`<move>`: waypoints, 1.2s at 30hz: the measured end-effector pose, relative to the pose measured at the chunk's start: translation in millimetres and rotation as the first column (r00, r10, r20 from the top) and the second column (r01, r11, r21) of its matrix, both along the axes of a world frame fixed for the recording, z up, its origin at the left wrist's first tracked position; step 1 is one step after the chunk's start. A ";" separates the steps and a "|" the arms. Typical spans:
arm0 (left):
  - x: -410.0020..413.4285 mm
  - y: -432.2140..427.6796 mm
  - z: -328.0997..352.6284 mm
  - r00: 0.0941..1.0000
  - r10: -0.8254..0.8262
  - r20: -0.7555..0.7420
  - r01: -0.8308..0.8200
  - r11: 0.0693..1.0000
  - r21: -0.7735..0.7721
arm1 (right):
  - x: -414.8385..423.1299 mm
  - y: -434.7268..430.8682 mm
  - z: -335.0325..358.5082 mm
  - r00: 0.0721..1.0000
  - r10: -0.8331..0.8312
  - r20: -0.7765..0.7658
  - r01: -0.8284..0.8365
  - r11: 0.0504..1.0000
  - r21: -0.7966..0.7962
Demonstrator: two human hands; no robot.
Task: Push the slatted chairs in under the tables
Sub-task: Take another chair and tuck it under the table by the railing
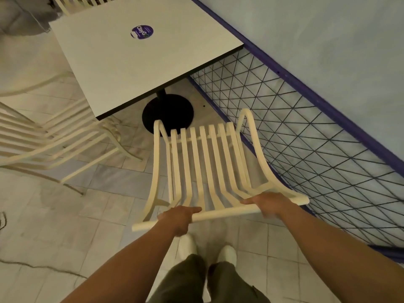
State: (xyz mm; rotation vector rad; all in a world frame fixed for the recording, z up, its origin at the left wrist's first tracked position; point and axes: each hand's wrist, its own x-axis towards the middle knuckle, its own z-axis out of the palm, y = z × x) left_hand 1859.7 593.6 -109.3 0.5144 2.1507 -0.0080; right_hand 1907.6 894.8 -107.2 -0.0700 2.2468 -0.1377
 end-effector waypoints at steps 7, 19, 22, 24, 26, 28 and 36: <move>-7.1 1.8 1.7 0.996 -0.029 0.086 0.025 0.999 0.045 | -1.3 -8.8 6.4 0.999 -0.009 0.047 0.004 0.995 0.102; -9.5 5.6 -4.7 0.996 0.003 0.088 -0.010 0.997 0.072 | -2.9 -6.6 4.6 0.996 -0.072 0.046 0.071 0.997 0.035; -7.3 7.1 -4.6 0.996 0.030 0.083 -0.033 0.999 0.027 | -5.3 3.2 0.7 0.997 -0.043 0.069 0.043 0.999 0.003; -3.9 7.7 -2.3 0.997 0.040 0.069 -0.039 0.999 -0.016 | -4.7 9.7 -0.9 0.998 -0.011 0.065 0.012 1.000 -0.014; -0.9 7.5 -1.9 0.998 0.047 0.053 -0.045 0.998 -0.036 | -0.9 13.4 -2.0 0.999 0.018 0.041 -0.016 0.999 -0.041; 0.6 8.5 -0.6 0.998 0.050 0.041 -0.048 0.998 -0.045 | 2.3 14.8 -2.6 0.999 0.036 0.003 -0.036 0.998 -0.056; 12.9 28.5 -4.3 0.994 0.108 0.022 -0.107 0.994 -0.034 | -1.0 38.8 -1.0 0.991 0.132 -0.019 -0.133 0.988 -0.073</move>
